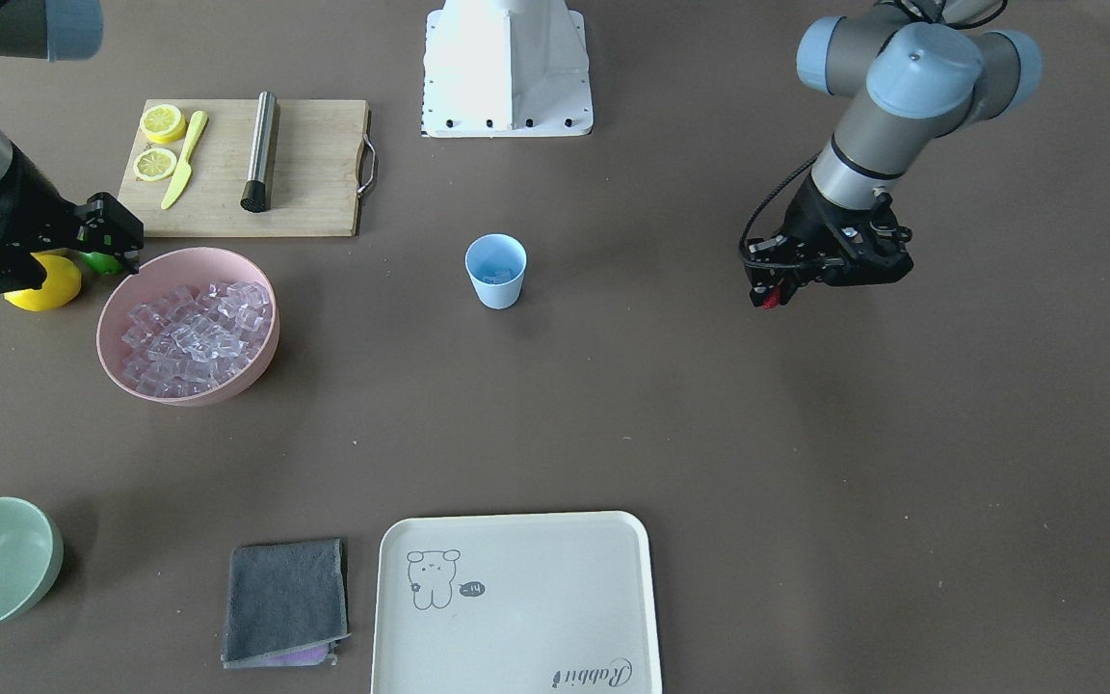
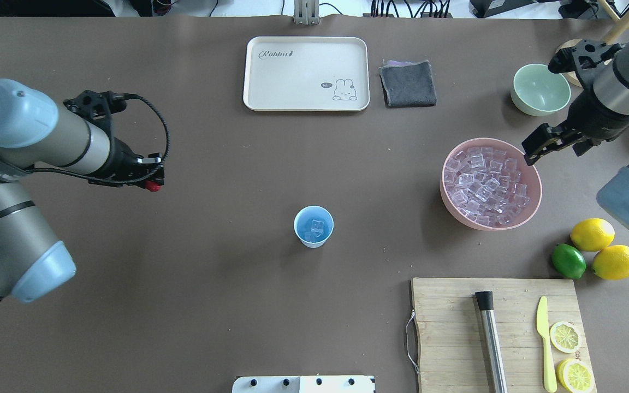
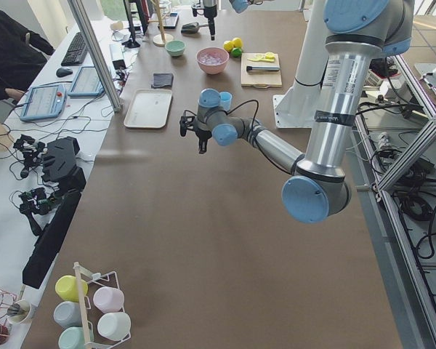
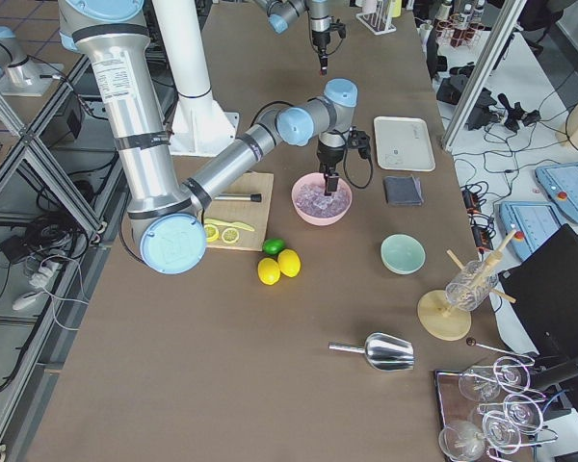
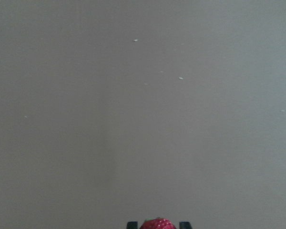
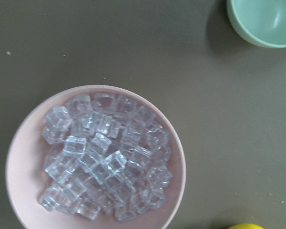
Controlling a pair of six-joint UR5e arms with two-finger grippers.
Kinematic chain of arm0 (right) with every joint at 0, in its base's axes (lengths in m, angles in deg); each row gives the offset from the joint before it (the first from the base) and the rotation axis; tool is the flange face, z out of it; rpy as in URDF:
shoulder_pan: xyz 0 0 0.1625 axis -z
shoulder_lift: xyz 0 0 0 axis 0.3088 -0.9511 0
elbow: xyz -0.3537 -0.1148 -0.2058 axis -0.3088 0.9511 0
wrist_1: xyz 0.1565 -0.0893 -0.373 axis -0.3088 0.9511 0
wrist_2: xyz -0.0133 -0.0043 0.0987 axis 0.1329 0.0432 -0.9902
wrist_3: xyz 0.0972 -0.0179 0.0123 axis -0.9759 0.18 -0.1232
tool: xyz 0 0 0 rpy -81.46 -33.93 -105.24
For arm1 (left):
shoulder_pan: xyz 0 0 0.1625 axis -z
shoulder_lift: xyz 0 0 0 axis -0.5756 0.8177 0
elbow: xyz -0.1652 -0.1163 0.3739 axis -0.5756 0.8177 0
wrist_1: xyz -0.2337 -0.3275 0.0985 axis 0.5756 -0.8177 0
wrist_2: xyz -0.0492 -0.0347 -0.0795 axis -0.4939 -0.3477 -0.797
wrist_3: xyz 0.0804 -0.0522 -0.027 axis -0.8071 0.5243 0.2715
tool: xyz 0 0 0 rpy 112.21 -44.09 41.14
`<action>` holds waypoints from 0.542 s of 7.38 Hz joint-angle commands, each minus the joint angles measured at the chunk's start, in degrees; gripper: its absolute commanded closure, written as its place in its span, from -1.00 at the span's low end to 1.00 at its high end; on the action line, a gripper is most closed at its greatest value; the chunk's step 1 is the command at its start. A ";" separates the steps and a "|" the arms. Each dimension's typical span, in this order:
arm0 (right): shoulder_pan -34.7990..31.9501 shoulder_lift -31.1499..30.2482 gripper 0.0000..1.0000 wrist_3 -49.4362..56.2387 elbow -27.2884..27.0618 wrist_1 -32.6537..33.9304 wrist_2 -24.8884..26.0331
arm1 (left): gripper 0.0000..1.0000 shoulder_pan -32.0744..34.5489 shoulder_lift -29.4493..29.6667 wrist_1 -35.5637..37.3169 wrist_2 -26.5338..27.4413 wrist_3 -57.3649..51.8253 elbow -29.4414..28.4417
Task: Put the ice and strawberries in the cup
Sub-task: 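Carry the strawberry with the left gripper over the blue cup and release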
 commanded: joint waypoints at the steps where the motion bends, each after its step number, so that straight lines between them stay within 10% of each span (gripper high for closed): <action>1: -8.29 -5.48 -1.00 15.93 2.49 -0.03 -2.51 | 1.00 -7.73 14.11 14.68 5.55 8.97 0.48; 4: -15.96 -11.12 -1.00 29.34 4.26 -0.03 -3.05 | 1.00 -15.04 22.83 14.47 9.26 13.64 -5.81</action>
